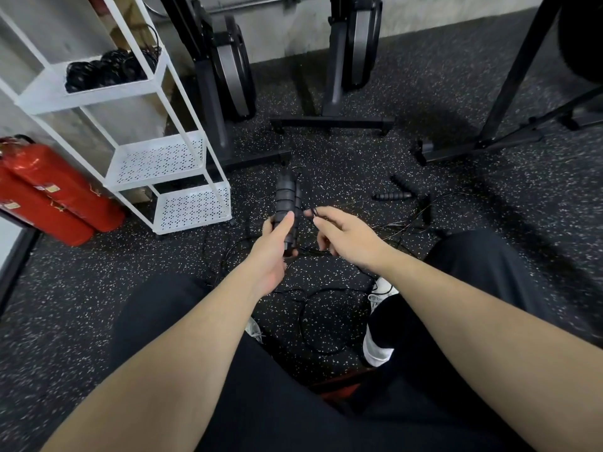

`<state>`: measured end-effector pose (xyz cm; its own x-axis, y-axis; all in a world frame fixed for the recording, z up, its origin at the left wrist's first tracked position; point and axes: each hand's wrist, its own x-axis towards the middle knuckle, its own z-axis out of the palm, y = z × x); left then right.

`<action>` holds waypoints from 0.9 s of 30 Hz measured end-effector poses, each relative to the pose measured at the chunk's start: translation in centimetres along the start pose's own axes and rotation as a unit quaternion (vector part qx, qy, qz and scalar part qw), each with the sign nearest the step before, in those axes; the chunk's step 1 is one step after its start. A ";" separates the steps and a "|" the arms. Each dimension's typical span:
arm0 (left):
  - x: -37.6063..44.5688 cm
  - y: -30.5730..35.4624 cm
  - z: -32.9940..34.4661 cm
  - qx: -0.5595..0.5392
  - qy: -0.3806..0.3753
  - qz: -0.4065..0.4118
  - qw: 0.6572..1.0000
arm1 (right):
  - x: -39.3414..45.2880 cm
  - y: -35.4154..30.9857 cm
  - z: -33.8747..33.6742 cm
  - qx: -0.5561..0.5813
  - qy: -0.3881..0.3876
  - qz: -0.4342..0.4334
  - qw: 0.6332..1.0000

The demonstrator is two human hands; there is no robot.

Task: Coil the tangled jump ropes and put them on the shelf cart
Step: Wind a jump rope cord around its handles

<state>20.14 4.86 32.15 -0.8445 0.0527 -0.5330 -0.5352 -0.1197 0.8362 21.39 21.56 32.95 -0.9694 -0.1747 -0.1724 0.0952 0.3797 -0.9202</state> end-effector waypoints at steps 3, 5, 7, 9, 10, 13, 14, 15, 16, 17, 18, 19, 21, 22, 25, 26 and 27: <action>-0.3 0.1 0.5 -0.041 -0.020 -0.019 0.999 | -0.3 -0.3 0.5 -0.033 0.034 -0.008 0.999; -0.4 0.2 0.8 -0.062 -0.024 -0.028 0.997 | -0.3 -0.2 1.0 -0.055 0.051 -0.007 0.997; -0.3 0.2 1.0 -0.078 -0.027 -0.040 0.996 | -0.3 -0.1 1.3 -0.046 0.070 -0.005 0.996; -0.1 0.1 1.0 -0.079 -0.024 -0.044 0.996 | -0.3 -0.5 1.3 -0.032 0.071 -0.001 0.997; 0.0 0.0 1.1 -0.074 -0.022 -0.044 0.996 | -0.3 -0.7 1.3 -0.039 0.059 0.000 0.998; 0.2 -0.2 1.3 -0.060 -0.009 -0.037 0.997 | -0.8 -1.0 1.5 -0.082 0.015 -0.016 0.996; 0.3 -0.4 1.4 -0.062 -0.007 -0.036 0.997 | -1.0 -0.9 1.7 -0.088 0.016 -0.019 0.996; 0.4 -0.4 1.4 -0.071 -0.008 -0.034 0.997 | -1.1 -0.8 1.9 -0.087 0.025 -0.018 0.996; 0.4 -0.5 1.5 -0.085 -0.011 -0.035 0.996 | -1.1 -0.7 2.1 -0.085 0.039 -0.016 0.995; 0.5 -0.4 1.4 -0.098 -0.015 -0.038 0.994 | -1.0 -0.6 2.2 -0.084 0.055 -0.014 0.995; 0.5 -0.4 1.3 -0.105 -0.022 -0.041 0.993 | -0.8 -0.5 2.2 -0.084 0.068 -0.013 0.994; 0.4 -0.3 1.2 -0.108 -0.032 -0.040 0.993 | -0.7 -0.5 2.2 -0.084 0.074 -0.013 0.994; 0.0 -0.1 1.0 -0.104 -0.051 -0.030 0.993 | -0.7 -0.6 2.3 -0.099 0.064 -0.011 0.993; -0.1 0.0 1.0 -0.111 -0.048 -0.026 0.992 | -0.9 -0.8 2.4 -0.111 0.048 -0.014 0.993; -0.1 0.1 0.7 -0.160 -0.004 -0.042 0.986 | -1.6 -1.2 3.0 -0.130 -0.004 -0.046 0.991; 0.0 0.1 0.6 -0.162 0.012 -0.047 0.986 | -1.7 -1.1 3.2 -0.131 -0.016 -0.054 0.990; 0.1 0.1 0.5 -0.157 0.024 -0.046 0.986 | -1.8 -1.1 3.4 -0.132 -0.023 -0.057 0.989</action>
<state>20.00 5.34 32.29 -0.7863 0.0311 -0.6171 -0.5711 -0.4177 0.7067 23.75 18.35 33.06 -0.9584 -0.2696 -0.0941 -0.0830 0.5782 -0.8117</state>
